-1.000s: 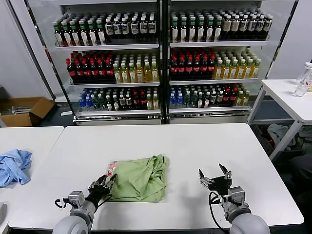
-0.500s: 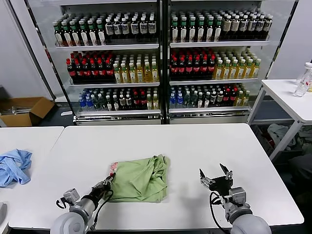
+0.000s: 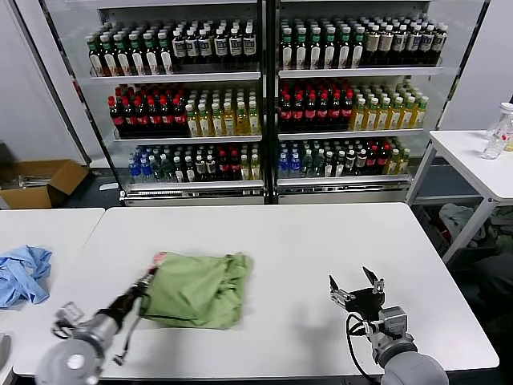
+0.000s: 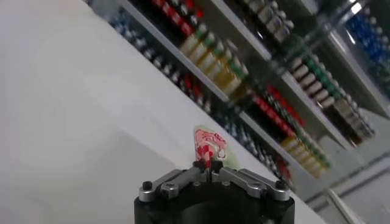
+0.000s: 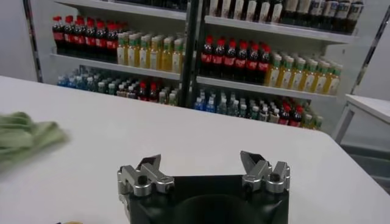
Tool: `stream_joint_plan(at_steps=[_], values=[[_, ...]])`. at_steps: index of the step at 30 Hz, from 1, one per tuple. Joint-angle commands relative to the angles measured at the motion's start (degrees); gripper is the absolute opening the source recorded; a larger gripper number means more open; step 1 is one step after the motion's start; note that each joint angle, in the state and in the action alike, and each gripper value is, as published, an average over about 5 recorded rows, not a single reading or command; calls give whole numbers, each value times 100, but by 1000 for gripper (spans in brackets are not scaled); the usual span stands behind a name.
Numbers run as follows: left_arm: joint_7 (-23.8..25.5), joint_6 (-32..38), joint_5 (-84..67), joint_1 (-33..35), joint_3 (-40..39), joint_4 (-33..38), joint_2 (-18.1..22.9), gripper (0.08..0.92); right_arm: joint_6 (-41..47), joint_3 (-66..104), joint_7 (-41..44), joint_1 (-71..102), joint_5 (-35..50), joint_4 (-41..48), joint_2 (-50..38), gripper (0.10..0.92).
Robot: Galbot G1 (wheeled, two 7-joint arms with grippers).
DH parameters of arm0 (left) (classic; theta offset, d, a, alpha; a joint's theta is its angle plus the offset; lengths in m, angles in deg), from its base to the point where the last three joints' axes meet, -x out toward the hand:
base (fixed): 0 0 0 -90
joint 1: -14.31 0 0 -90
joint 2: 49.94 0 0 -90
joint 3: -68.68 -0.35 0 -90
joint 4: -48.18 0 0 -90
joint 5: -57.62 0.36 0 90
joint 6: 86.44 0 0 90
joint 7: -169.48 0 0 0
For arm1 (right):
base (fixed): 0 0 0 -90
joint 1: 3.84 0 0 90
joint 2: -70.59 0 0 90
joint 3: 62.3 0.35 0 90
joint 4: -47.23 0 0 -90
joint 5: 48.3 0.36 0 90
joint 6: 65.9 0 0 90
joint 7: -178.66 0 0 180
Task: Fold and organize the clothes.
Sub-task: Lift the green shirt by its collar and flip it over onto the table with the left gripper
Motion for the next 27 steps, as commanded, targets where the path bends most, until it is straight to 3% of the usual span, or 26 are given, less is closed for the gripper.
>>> stream_joint_plan(at_steps=[1, 5, 9, 14, 19, 27], values=[[4, -438, -816, 255, 2409, 217, -1254, 91, -12, -52, 2, -46, 8, -11, 16, 823], [-94, -612, -633, 92, 2551, 702, -1553, 91, 6, -114, 0, -78, 0, -52, 41, 823], [-332, -576, 17, -90, 1958, 1519, -1387, 91, 15, -141, -2, -91, -9, -62, 52, 823], [-872, -444, 1158, -11, 347, 2045, -772, 91, 19, -157, 4, -87, -30, -94, 88, 823], [-1221, -411, 2776, -151, -1405, 1680, 40, 91, -59, -205, 37, -60, -226, -39, 161, 823], [-1576, -579, 3083, -1026, -2816, 1283, 862, 91, -132, -258, 76, -119, -364, 0, 187, 823]])
